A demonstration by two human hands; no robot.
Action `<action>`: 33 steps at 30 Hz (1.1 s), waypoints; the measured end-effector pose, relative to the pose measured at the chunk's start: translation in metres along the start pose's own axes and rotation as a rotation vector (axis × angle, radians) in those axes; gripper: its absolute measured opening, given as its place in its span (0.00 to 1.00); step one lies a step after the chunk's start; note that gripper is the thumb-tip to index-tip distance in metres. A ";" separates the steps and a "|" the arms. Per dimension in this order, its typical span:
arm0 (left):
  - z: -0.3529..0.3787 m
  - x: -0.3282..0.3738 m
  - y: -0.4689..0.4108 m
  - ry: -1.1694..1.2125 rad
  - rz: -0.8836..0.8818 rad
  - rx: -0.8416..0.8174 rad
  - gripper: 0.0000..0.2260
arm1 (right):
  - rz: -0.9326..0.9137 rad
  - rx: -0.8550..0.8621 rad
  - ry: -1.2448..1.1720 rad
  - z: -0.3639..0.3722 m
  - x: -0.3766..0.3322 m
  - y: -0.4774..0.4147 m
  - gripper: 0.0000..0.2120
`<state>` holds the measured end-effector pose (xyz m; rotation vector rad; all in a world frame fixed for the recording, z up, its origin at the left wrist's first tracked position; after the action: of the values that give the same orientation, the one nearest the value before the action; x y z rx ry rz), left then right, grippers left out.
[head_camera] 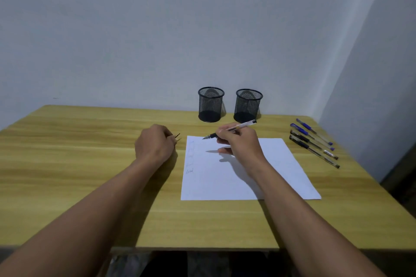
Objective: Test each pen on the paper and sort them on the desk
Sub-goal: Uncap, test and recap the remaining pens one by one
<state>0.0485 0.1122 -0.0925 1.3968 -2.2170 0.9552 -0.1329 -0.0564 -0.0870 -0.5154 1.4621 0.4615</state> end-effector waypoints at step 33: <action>-0.028 0.098 0.039 0.903 0.010 -0.308 0.03 | 0.042 -0.086 -0.340 -0.011 -0.032 0.017 0.03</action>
<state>-0.0324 0.0788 -0.0273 0.6148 -1.5774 0.9372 -0.1534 -0.0483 -0.0562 -0.4504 1.1317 0.6156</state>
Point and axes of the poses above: each hand's wrist, its own y-axis away from the middle knuckle, its own z-axis out of the palm, x = y × z, the point moved 9 cm from there along -y, towards the middle knuckle, and after that the axes turned 8 degrees about x, right-handed, at the moved point
